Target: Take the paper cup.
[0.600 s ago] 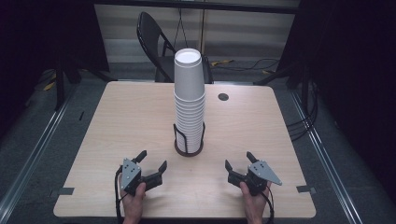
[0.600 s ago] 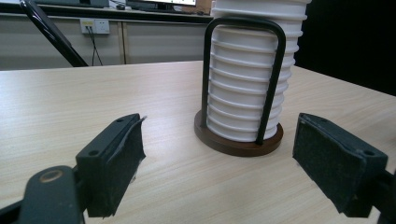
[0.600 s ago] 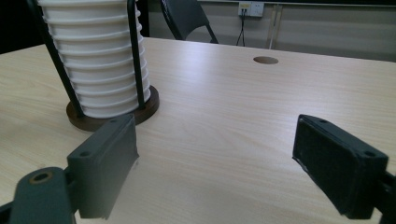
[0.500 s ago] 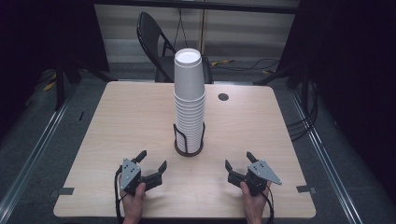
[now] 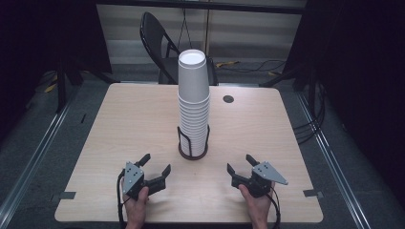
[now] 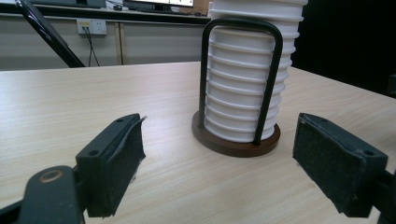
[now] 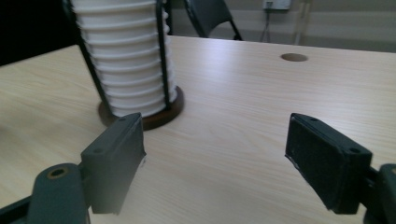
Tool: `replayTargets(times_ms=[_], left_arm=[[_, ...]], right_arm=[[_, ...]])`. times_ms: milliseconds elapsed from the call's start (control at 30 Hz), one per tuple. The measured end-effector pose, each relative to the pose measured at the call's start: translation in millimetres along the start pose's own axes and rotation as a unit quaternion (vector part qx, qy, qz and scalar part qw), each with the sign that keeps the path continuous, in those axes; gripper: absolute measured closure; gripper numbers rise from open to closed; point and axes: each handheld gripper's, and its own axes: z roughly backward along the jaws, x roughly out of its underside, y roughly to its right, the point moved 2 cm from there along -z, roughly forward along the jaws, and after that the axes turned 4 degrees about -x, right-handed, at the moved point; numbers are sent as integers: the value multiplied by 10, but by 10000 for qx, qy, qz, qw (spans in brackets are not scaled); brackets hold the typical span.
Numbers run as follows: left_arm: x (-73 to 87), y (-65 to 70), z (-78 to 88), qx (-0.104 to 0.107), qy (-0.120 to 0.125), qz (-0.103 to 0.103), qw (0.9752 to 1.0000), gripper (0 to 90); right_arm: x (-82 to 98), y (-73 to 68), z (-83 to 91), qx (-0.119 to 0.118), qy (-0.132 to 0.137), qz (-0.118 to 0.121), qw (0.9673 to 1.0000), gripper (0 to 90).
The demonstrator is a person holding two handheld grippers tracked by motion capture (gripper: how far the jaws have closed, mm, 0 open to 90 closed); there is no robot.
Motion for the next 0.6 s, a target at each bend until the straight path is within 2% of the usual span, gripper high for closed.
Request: replayTargets(times_ms=[133, 167, 300, 400, 433, 567, 600], left_arm=[[1, -1, 6, 1, 24, -18, 10000, 162], [1, -3, 7, 14, 25, -22, 10000, 162], [0, -3, 6, 61, 26, -37, 10000, 162], [1, -1, 7, 66, 35, -31, 10000, 162], [1, -2, 7, 66, 35, -23, 10000, 162], [1, -4, 8, 60, 32, -23, 10000, 162], [1, -4, 8, 60, 32, -23, 10000, 162]], right_arm=[[-63, -47, -28, -156, 12, 43, 9999, 192], [-118, -86, -39, -276, 35, 67, 9996, 202], [-245, -137, -57, -424, 10, 159, 9990, 176], [-308, -143, -64, -508, 81, 155, 9986, 176], [-384, -151, -80, -592, 158, 120, 9981, 166], [-487, -177, -102, -658, 214, 200, 9974, 159], [-567, -203, -119, -728, 249, 279, 9966, 156]])
